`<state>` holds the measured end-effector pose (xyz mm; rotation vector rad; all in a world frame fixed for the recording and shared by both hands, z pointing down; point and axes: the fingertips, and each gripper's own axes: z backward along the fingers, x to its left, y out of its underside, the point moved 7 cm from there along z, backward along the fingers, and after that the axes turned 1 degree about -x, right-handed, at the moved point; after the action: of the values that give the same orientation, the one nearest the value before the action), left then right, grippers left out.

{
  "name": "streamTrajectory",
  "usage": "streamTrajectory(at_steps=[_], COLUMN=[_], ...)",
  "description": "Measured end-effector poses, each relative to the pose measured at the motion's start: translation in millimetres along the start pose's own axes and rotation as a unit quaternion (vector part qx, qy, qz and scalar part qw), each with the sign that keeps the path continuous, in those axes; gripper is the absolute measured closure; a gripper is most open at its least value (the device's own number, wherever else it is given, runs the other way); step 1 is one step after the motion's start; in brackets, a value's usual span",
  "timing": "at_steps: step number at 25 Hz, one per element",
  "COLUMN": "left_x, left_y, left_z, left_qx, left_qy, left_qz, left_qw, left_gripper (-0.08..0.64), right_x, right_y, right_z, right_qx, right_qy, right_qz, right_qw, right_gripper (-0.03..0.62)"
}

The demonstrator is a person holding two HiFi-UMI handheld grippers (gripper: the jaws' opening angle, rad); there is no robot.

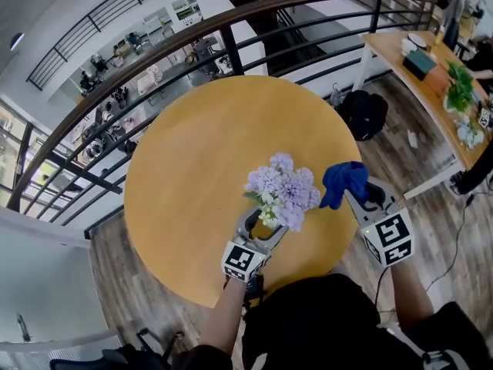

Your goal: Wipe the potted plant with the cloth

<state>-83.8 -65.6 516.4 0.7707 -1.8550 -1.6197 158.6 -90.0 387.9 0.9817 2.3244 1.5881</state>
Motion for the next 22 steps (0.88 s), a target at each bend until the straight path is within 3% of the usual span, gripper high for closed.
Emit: streamTrajectory(at_steps=[4, 9, 11, 14, 22], left_x=[1, 6, 7, 6, 9], left_y=[0, -1, -2, -2, -3], left_z=[-5, -12, -13, -12, -8], left_qx=[0.000, 0.001, 0.002, 0.004, 0.003], left_qy=[-0.021, -0.026, -0.028, -0.025, -0.018], left_qz=[0.001, 0.002, 0.002, 0.003, 0.003], left_qw=[0.9998, 0.9996, 0.9996, 0.9997, 0.9998], left_gripper=[0.245, 0.245, 0.244, 0.244, 0.245], right_x=[4, 14, 25, 39, 8], right_y=[-57, -114, -116, -99, -43], right_z=[36, 73, 63, 37, -1], right_qx=[-0.106, -0.211, -0.211, -0.173, -0.091], right_qy=[-0.027, -0.090, -0.122, -0.138, -0.092], right_qz=[-0.013, -0.034, -0.025, 0.003, -0.037], right_qw=[0.994, 0.973, 0.969, 0.975, 0.991], right_gripper=[0.472, 0.472, 0.472, 0.472, 0.472])
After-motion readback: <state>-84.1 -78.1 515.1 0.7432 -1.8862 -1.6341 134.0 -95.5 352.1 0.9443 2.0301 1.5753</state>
